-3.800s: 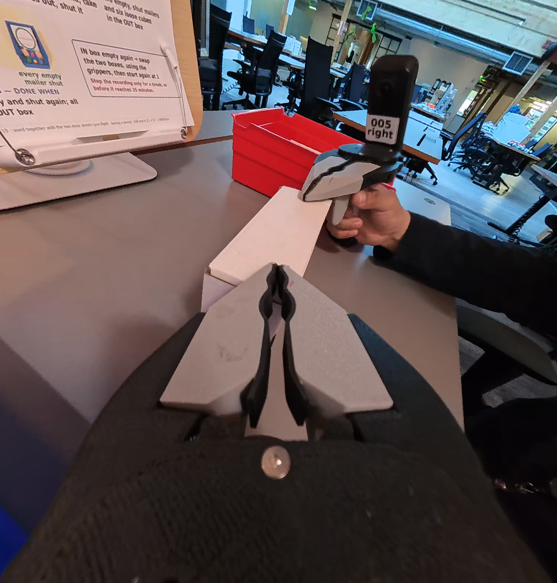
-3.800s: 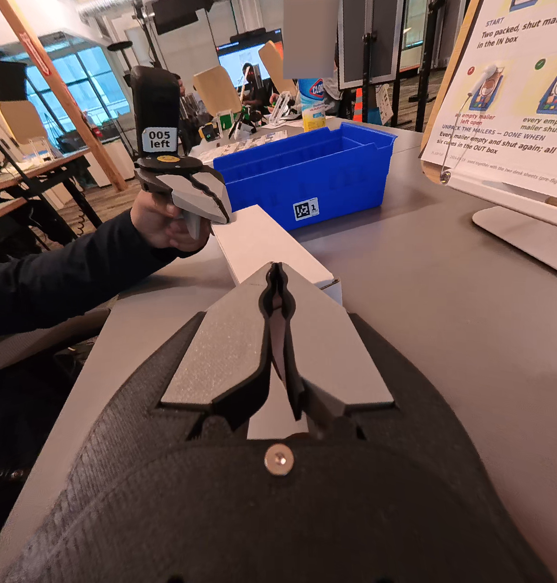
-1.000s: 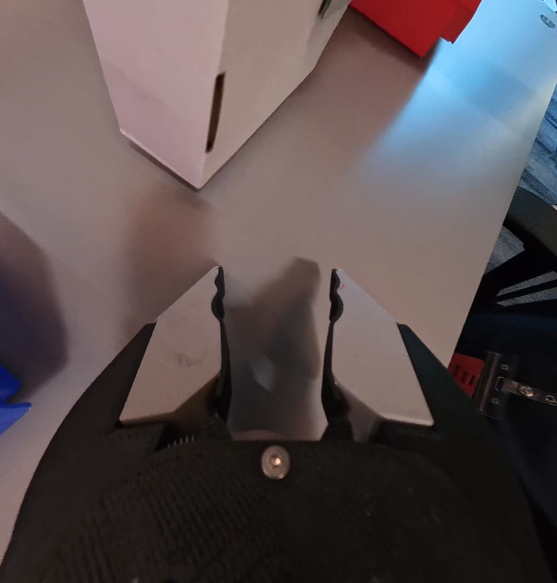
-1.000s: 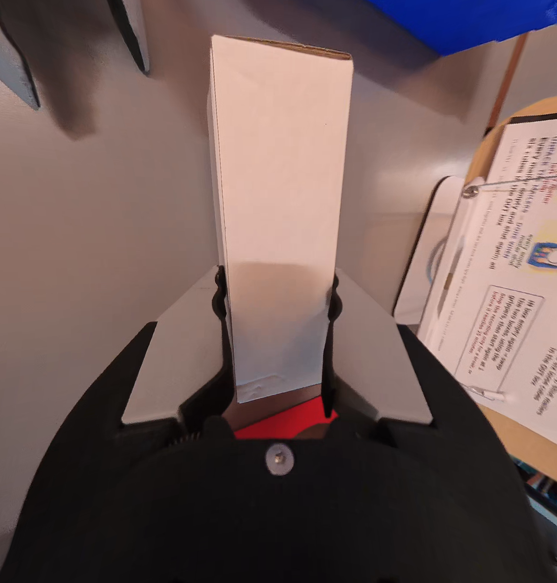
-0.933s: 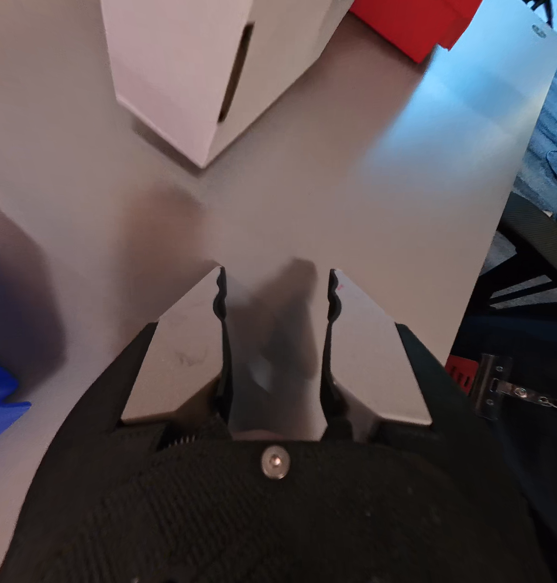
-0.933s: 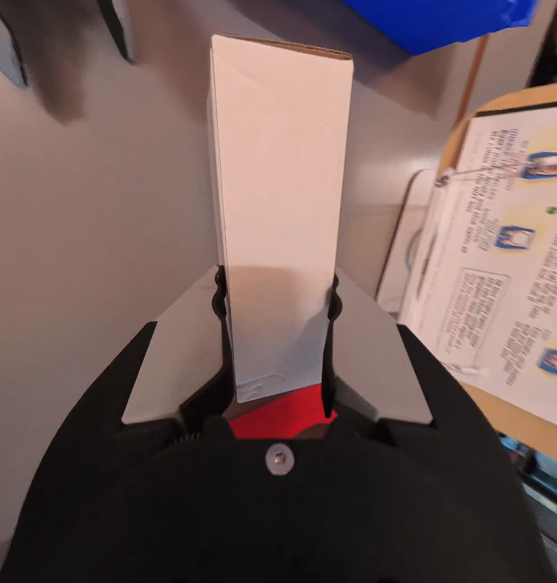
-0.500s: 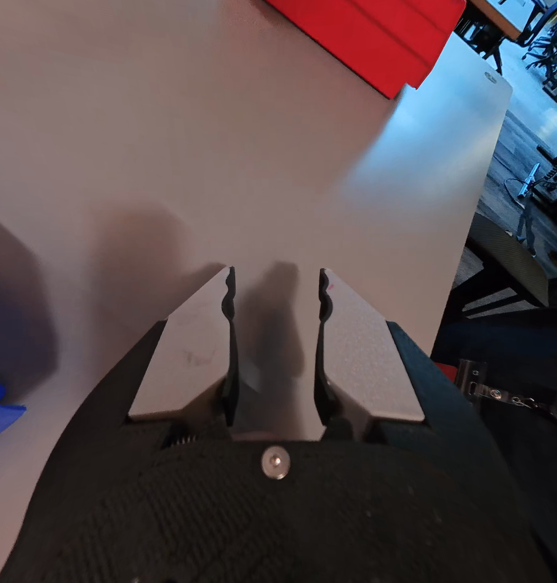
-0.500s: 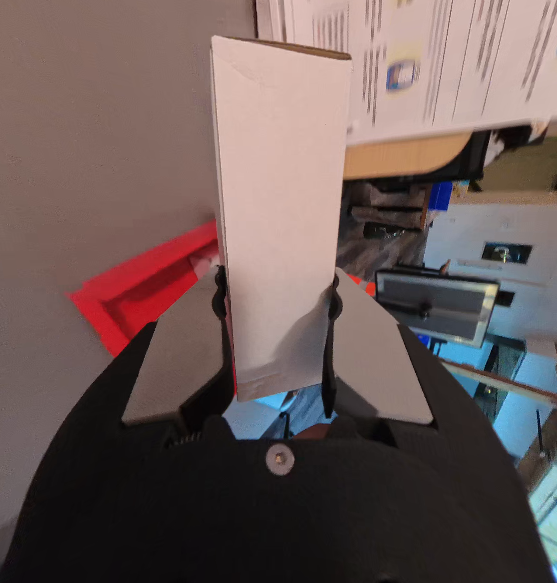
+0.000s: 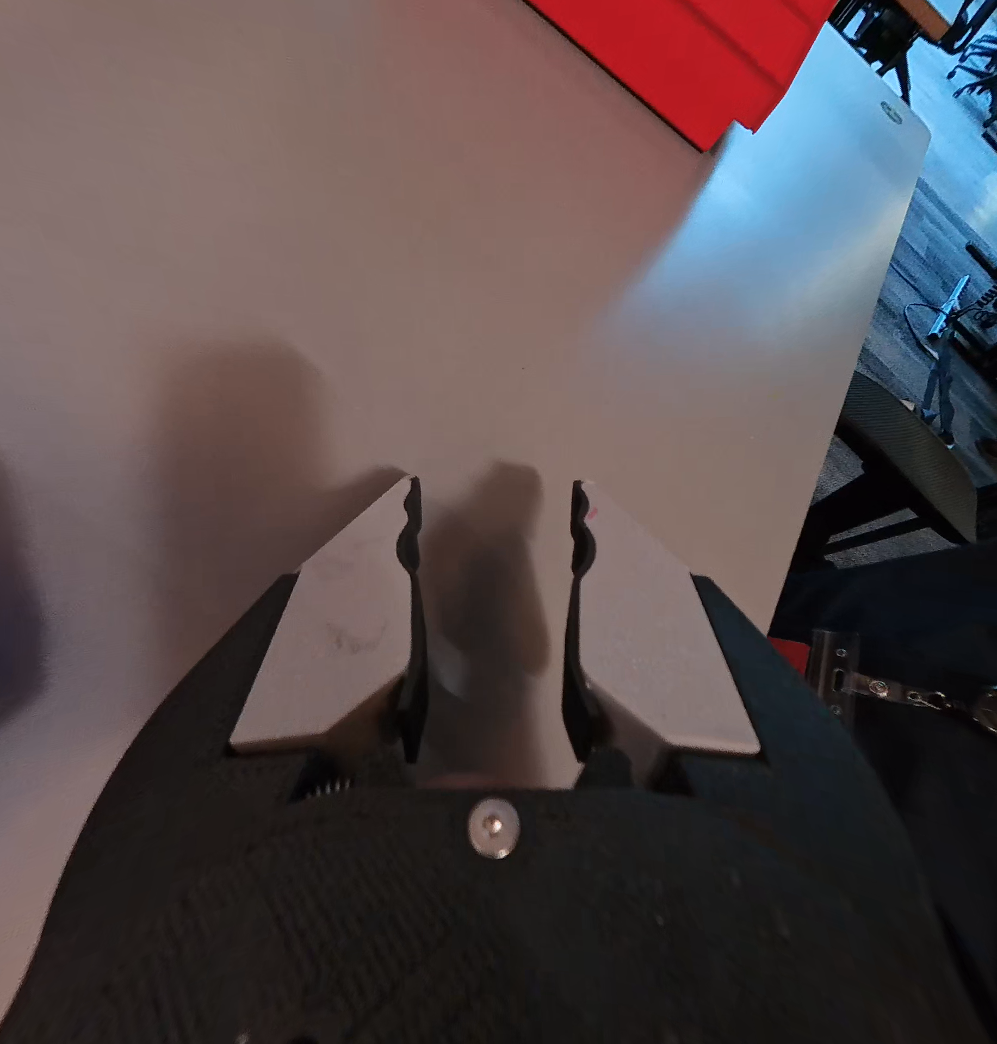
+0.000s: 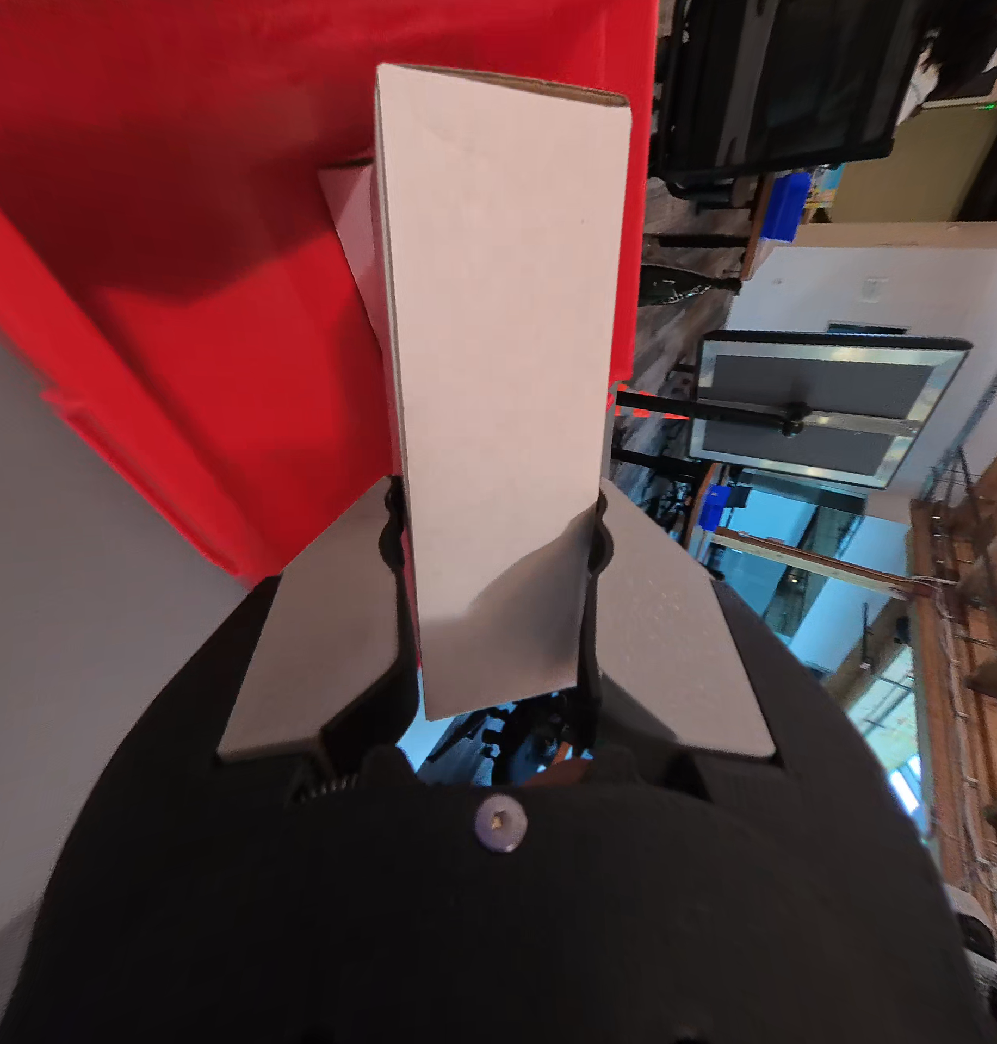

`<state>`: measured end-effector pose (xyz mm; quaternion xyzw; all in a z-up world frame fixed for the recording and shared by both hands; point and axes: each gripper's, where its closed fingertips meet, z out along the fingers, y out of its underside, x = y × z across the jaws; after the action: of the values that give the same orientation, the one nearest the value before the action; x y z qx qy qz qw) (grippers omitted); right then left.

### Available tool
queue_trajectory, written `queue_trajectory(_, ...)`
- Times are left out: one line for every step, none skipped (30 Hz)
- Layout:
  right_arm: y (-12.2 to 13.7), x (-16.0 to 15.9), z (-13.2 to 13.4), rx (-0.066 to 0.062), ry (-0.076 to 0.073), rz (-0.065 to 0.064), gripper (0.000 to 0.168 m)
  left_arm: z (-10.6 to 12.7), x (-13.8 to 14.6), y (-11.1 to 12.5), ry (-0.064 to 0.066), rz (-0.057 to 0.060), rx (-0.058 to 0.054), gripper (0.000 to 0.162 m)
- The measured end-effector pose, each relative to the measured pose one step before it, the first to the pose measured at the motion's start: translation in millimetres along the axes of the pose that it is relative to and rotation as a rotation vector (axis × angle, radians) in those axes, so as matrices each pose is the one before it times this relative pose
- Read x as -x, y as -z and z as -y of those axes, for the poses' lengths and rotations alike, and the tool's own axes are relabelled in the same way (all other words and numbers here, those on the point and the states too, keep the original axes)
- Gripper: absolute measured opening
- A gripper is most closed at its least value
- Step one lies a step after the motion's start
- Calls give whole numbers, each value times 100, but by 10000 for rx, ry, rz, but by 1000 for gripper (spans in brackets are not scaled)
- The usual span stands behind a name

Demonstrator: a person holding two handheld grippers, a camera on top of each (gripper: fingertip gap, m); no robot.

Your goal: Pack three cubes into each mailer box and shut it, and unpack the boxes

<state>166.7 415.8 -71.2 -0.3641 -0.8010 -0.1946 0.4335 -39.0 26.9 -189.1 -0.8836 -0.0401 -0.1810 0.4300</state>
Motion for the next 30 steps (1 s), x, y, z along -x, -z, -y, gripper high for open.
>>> queue_trajectory(-757,266,-43,-12,93,-180,64,16,-23,1,22,-4,-20,51)
queue_trajectory(-688,287,-44,1,80,-145,64,21,-40,20,38,-27,-28,51)
queue_trajectory(-491,125,-15,-37,41,-139,64,20,-62,29,48,-53,-38,51)
queue_trajectory(-202,121,51,-115,10,-49,63,37,-50,48,58,-56,-44,51)
queue_trajectory(128,155,293,-324,7,17,63,34,-9,48,76,-49,-45,50)
queue_trajectory(283,196,270,-300,-17,77,62,30,10,46,89,-45,-38,50)
queue_trajectory(310,56,66,-176,-17,2,63,22,6,52,85,-43,-38,50)
queue_trajectory(314,11,-33,-132,53,-32,62,43,-5,52,67,-41,-45,49)
queue_trajectory(282,205,-39,-131,94,92,63,44,3,38,48,-31,-45,49)
queue_trajectory(191,444,-40,-131,96,226,63,37,23,28,40,-23,-26,49)
queue_trajectory(69,488,-36,-92,86,210,63,-9,13,0,40,-19,7,49)
queue_trajectory(-89,419,-101,-15,110,138,63,-26,25,-20,24,-1,26,48)
queue_trajectory(-293,192,-258,106,83,-2,63,-33,13,-34,-8,16,24,48)
queue_trajectory(-460,-117,-340,199,33,-196,63,-24,4,-16,-25,31,19,48)
queue_trajectory(-484,-127,-64,73,16,-215,63,-17,20,-15,-23,37,16,48)
queue_trajectory(-505,-21,119,-22,29,-143,63,-31,-26,-40,3,8,14,48)
queue_trajectory(-558,19,82,4,4,-92,63,-34,-62,-38,13,-20,23,48)
queue_trajectory(-626,58,-118,124,-2,-31,63,-39,-22,-54,9,2,30,48)
queue_trajectory(-602,208,-255,204,67,75,63,-58,-31,-58,1,12,38,48)
queue_trajectory(-468,182,-331,270,136,51,64,-74,-51,-59,-8,-1,52,48)
queue_trajectory(-266,385,-344,279,143,255,64,-87,-62,-66,-15,-9,54,48)
queue_trajectory(-32,662,-128,87,0,570,63,-46,-86,-36,-26,-11,26,47)
queue_trajectory(180,656,52,-76,-239,705,64,-21,-74,-21,-12,-21,8,47)
queue_trajectory(325,315,1,-79,-360,576,68,-29,-94,-8,3,-42,3,47)
queue_trajectory(467,-50,-81,-54,-311,366,72,-4,-59,2,20,-41,-5,47)
queue_trajectory(592,-51,-120,-59,-216,329,69,7,-27,11,34,-40,-15,47)
queue_trajectory(637,32,-158,-44,-158,345,68,24,-8,30,38,-39,-20,47)
queue_trajectory(604,-14,-238,6,-167,276,67,24,-25,18,41,-54,-20,47)
queue_trajectory(508,-30,-347,53,-168,221,64,24,-26,27,42,-59,-22,47)
queue_trajectory(374,241,-431,105,-146,325,62,60,-30,46,33,-56,-41,47)
